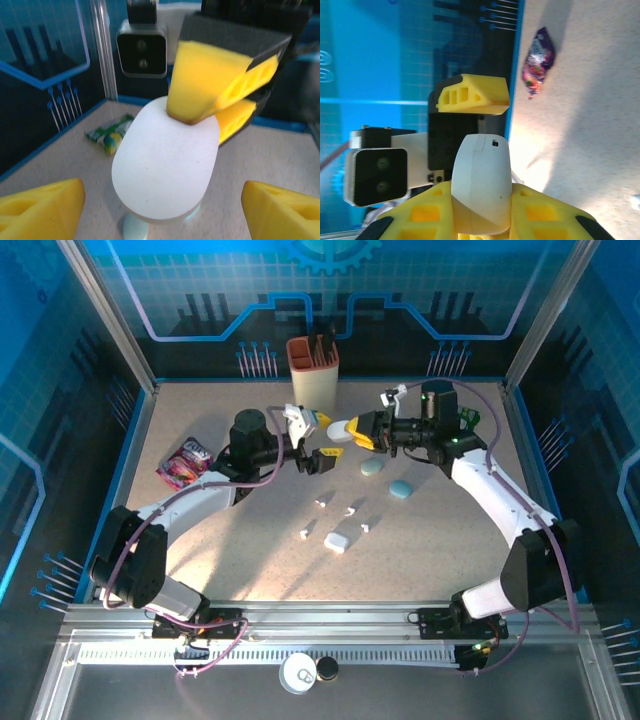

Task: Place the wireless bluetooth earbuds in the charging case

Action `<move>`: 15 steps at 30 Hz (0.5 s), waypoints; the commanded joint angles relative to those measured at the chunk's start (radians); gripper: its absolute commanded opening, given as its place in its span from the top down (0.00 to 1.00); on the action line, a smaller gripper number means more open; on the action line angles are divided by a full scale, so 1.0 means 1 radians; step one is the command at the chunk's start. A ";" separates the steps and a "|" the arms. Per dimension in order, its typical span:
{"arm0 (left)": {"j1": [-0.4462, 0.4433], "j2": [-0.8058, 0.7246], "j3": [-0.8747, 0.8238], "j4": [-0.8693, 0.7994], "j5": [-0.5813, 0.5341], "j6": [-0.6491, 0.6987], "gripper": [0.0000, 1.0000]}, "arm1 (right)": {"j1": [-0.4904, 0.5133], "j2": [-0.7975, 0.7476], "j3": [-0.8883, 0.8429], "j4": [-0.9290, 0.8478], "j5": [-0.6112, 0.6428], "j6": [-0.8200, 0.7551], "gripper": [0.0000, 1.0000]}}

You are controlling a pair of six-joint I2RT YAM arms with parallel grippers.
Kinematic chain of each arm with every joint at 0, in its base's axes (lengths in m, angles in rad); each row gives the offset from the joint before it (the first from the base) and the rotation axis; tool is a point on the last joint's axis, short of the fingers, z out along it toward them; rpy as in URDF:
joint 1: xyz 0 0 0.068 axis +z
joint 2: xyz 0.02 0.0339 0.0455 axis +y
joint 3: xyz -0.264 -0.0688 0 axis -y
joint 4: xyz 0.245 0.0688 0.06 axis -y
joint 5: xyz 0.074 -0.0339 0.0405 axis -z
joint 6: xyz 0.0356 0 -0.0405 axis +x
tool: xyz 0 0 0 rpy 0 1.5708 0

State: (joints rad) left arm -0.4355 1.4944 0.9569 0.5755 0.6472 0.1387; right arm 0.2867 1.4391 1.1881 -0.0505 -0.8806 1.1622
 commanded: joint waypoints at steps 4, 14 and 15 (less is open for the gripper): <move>-0.004 -0.014 -0.007 0.247 0.097 -0.163 0.19 | -0.020 -0.060 -0.045 0.349 -0.077 0.317 0.84; -0.013 0.000 0.003 0.388 0.088 -0.248 0.20 | 0.005 -0.092 -0.068 0.616 -0.041 0.574 0.84; -0.014 0.004 0.008 0.401 0.085 -0.259 0.20 | 0.010 -0.096 -0.068 0.621 -0.038 0.582 0.84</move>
State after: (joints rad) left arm -0.4427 1.4948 0.9504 0.8871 0.7132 -0.0681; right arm 0.2829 1.3811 1.1191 0.4679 -0.9237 1.6688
